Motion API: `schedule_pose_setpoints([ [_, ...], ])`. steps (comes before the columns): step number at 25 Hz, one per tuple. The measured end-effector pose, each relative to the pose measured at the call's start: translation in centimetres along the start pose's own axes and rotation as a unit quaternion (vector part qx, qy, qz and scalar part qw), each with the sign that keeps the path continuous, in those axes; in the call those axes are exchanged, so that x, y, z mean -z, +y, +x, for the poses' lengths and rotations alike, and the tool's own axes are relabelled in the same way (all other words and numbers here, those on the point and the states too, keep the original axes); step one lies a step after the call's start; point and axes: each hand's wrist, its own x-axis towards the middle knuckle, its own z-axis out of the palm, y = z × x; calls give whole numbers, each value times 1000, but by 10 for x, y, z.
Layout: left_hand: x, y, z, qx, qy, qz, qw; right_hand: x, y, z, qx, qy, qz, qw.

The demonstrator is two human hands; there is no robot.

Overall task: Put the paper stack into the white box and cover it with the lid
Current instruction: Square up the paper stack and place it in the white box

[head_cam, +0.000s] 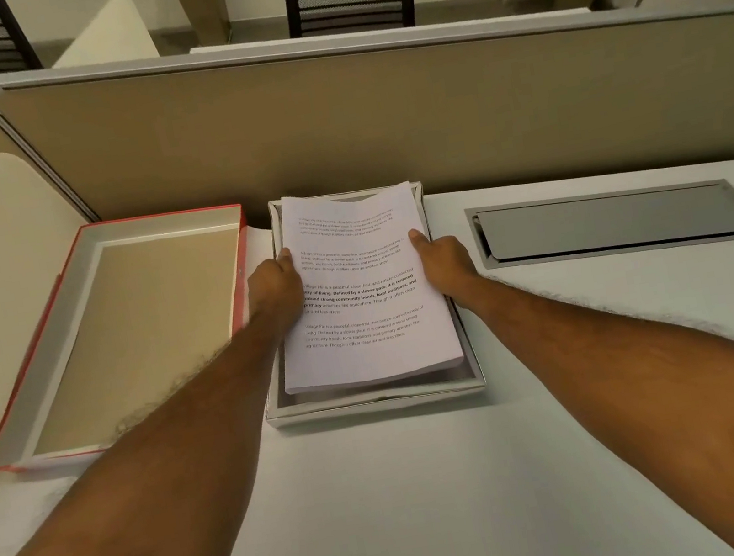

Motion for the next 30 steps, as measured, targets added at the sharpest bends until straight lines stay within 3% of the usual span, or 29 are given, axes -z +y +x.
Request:
schedule_pose_setpoints([
  [10, -25, 3, 31, 20, -16, 152, 988, -17, -4, 25, -9, -26, -186, 982],
  [14, -20, 11, 27, 46, -46, 182, 981, -18, -8, 24, -11, -22, -222, 975],
  [20, -23, 15, 11, 42, -40, 190, 980, -15, -25, 11, -33, -89, -296, 950],
  [24, -28, 12, -5, 14, -10, 136, 990, -16, -30, -6, 23, -119, -381, 916],
  [26, -30, 8, -15, -22, -16, 119, 993, -24, -21, -15, 49, -97, -381, 918],
  [30, -28, -6, -33, -125, -21, 189, 974, -33, -3, -37, 87, -20, -370, 925],
])
